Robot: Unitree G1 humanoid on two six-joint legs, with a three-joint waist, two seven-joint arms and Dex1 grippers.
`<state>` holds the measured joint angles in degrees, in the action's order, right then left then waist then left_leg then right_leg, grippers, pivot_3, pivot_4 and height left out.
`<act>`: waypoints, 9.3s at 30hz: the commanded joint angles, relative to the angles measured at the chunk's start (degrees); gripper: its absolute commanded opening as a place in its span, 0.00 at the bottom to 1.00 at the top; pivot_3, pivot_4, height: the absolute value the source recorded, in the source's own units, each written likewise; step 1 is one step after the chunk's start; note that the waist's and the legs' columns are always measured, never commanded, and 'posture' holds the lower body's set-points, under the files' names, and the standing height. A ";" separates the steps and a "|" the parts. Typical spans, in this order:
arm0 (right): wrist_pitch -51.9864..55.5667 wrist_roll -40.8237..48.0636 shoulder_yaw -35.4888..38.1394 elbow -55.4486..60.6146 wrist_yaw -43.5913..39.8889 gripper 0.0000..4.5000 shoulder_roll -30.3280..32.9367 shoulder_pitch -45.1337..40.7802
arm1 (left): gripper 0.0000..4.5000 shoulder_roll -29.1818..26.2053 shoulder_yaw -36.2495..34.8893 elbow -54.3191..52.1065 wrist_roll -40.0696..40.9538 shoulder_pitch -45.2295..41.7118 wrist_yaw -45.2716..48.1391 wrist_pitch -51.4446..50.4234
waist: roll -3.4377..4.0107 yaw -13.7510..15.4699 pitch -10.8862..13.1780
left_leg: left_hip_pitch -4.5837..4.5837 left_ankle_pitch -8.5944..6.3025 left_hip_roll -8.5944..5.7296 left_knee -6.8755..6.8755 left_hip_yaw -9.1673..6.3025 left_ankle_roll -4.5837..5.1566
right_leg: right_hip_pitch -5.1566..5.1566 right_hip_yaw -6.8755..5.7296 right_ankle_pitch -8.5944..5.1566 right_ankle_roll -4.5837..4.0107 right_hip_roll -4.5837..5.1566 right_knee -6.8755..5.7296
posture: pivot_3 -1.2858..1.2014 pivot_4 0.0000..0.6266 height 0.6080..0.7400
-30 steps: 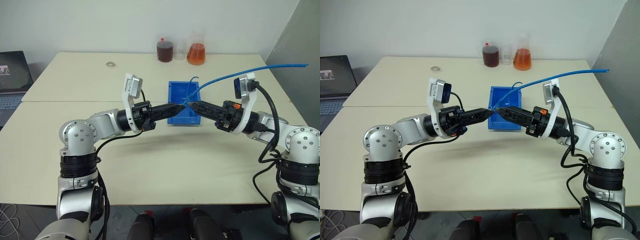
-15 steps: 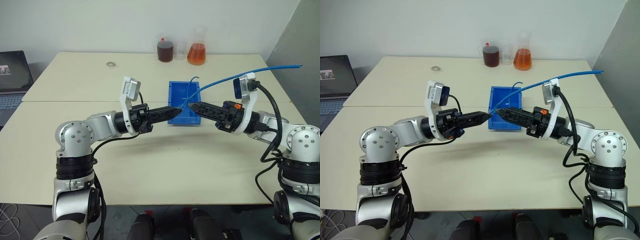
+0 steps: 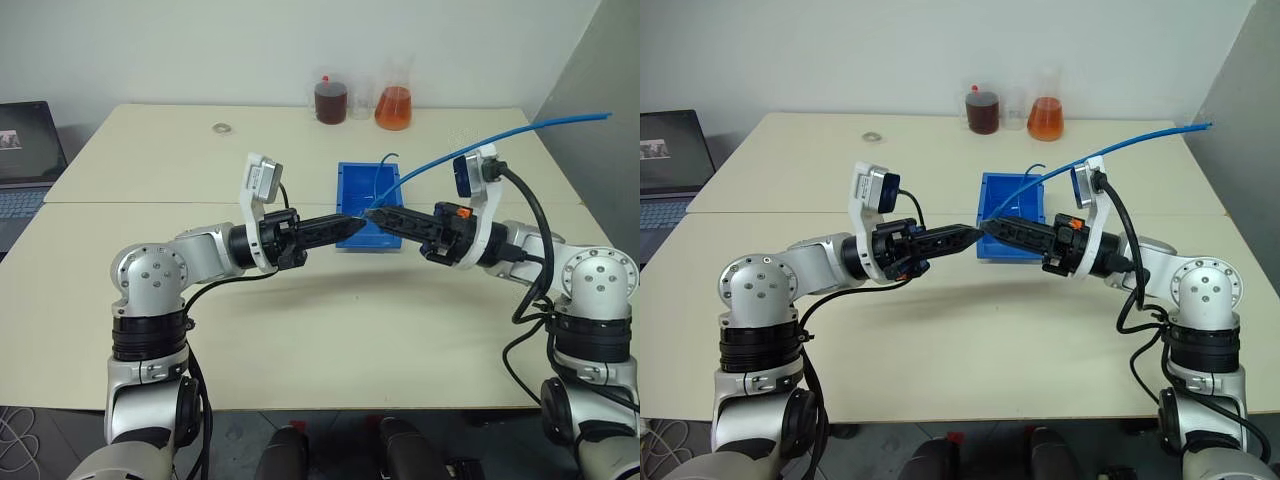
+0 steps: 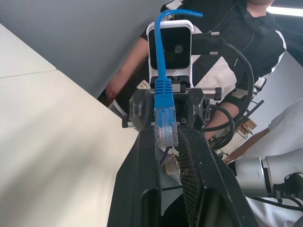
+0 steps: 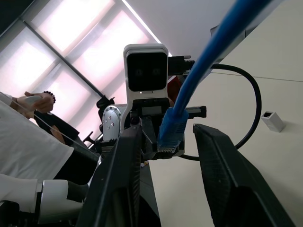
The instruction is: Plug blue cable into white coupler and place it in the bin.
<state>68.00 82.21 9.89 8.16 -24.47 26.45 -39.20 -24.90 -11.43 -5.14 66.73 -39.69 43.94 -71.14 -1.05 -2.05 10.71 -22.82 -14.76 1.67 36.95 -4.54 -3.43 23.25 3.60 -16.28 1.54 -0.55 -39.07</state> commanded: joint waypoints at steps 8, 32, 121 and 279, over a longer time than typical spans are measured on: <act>-0.33 1.17 1.25 -0.66 -1.36 0.03 0.82 -1.60 | 0.06 -0.62 0.81 -2.67 1.50 1.23 0.50 0.34 | 0.00 0.03 0.00 | 0.00 0.00 0.00 0.00 0.00 0.00 | 0.00 0.00 0.00 0.00 0.00 0.00 | 0.52 0.24 1.00; -1.73 -6.18 -0.74 2.98 -4.58 0.03 3.58 0.11 | 0.86 -16.50 -1.46 -9.97 -18.40 22.65 0.70 19.83 | 0.03 -0.64 0.01 | -0.03 0.00 -0.02 -0.03 0.01 0.00 | 0.06 0.00 -0.01 -0.01 0.06 0.00 | 0.52 0.24 1.00; -4.06 -18.98 -2.89 2.93 -11.99 0.03 4.88 -0.63 | 0.19 -16.53 13.44 -1.31 -47.85 23.34 13.03 47.80 | 0.05 0.16 -0.08 | 0.00 0.01 -0.09 0.04 0.14 -0.01 | 0.02 0.09 0.14 0.18 0.15 -0.01 | 0.52 0.24 1.00; -20.03 -53.71 -16.37 6.20 -29.77 0.03 -6.95 6.80 | 1.00 -13.97 11.96 1.03 -45.80 29.01 25.88 63.54 | 0.10 -1.20 -0.37 | 0.94 0.00 0.00 0.06 0.01 0.04 | -0.54 0.08 -0.10 -0.12 0.01 -0.75 | 0.52 0.24 1.00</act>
<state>40.46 22.17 -12.53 8.52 -57.99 19.79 -29.19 -38.57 3.35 2.56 17.74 -11.52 73.23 -3.24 -0.95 -3.25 10.34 -21.93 -14.76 1.68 37.01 -4.56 -3.40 22.74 3.68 -16.38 1.41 -0.53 -39.82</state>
